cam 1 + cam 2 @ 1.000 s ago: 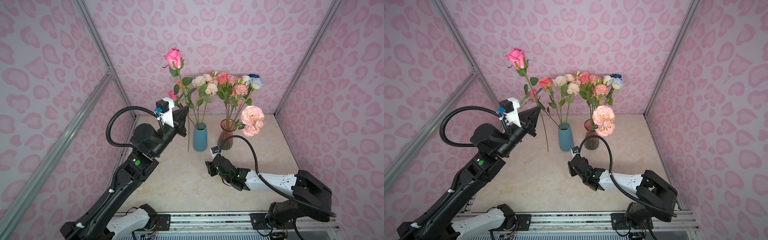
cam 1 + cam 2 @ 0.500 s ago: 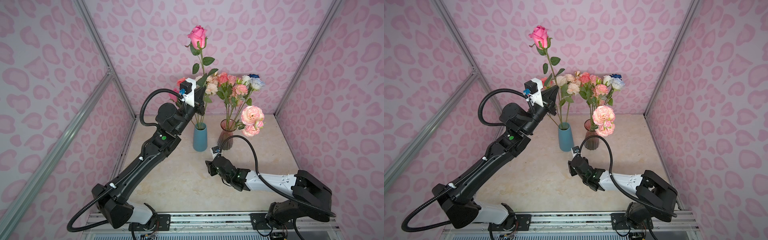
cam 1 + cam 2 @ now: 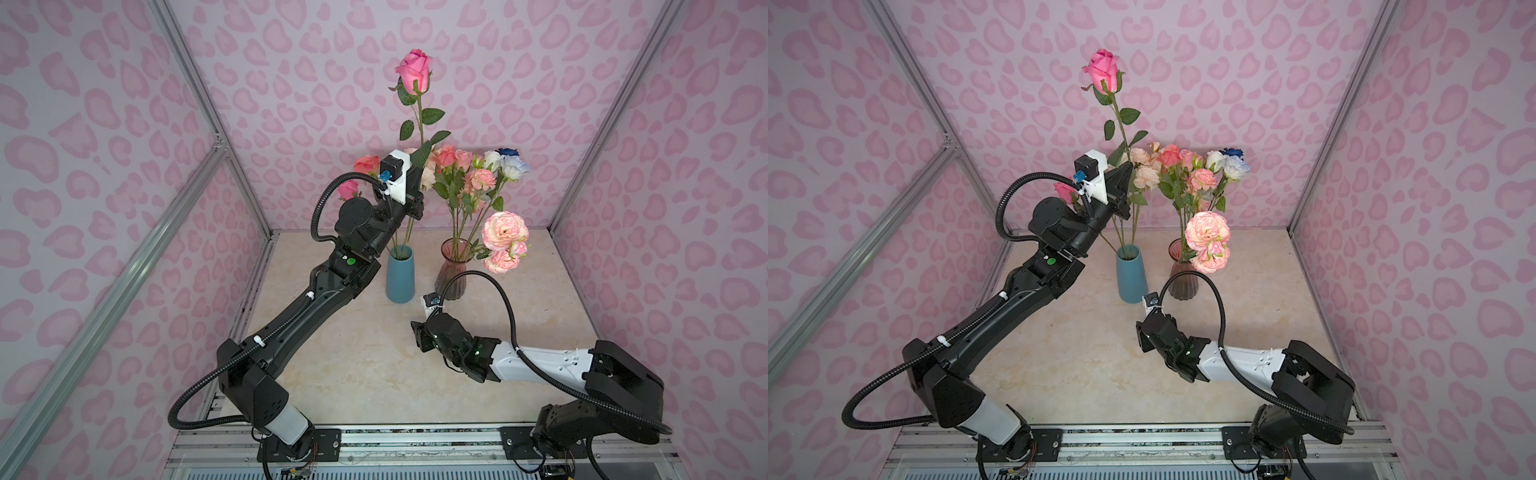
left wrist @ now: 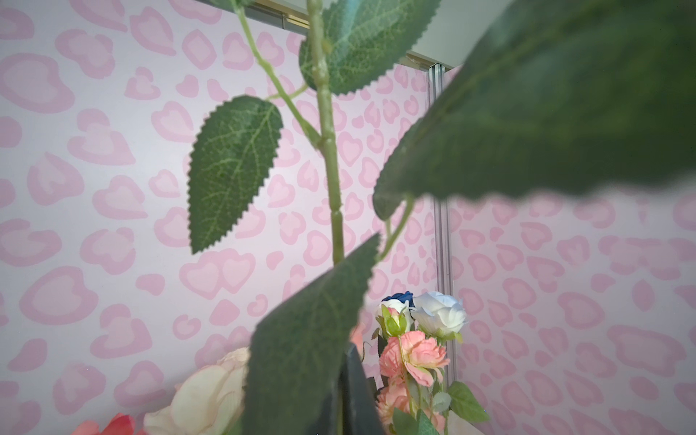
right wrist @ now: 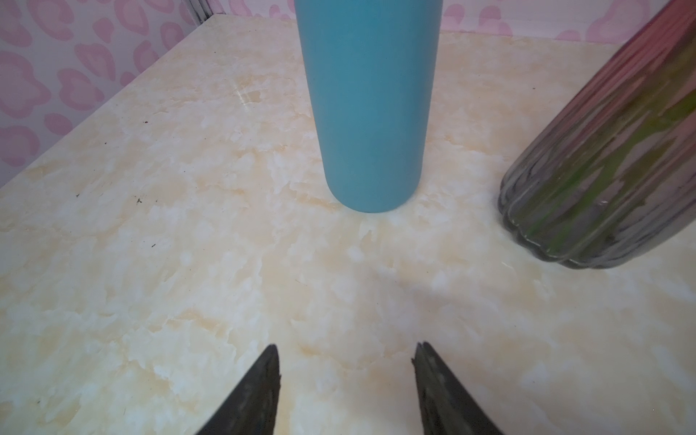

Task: Arrange the flowers into the vase
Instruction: 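Lower the rose stem into the teal vase with the left gripper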

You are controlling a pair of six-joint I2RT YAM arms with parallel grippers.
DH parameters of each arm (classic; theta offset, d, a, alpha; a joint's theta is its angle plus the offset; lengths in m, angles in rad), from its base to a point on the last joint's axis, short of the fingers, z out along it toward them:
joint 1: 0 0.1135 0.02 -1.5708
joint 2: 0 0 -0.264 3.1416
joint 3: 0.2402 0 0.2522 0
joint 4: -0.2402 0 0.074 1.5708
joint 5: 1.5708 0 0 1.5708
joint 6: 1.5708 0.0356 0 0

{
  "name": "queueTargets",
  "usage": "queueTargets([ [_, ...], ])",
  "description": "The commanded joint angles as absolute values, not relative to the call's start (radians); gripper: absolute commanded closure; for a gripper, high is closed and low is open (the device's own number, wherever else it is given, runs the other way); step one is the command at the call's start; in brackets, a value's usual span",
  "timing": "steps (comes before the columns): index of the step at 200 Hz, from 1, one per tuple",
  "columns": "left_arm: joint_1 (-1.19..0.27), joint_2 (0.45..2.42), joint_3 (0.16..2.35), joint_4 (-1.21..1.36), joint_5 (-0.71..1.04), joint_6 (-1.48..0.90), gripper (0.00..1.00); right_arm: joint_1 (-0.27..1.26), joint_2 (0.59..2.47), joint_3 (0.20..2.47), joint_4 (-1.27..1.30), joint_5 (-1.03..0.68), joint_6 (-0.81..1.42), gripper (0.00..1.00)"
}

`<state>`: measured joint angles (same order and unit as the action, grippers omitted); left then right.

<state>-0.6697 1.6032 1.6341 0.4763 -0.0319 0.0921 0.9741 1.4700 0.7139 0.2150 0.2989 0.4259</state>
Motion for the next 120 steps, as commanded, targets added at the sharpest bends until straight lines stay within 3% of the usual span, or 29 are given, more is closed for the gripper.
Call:
queueTargets([
  [1, -0.670, 1.634, 1.658, 0.567, -0.044, 0.125, 0.97, 0.975, 1.477, 0.713, 0.226, 0.325, 0.428, 0.42],
  [120, -0.667, 1.641, 1.588, 0.552, -0.106, 0.133, 0.97, 0.975, 1.482, 0.717, 0.224, 0.323, 0.428, 0.42],
])
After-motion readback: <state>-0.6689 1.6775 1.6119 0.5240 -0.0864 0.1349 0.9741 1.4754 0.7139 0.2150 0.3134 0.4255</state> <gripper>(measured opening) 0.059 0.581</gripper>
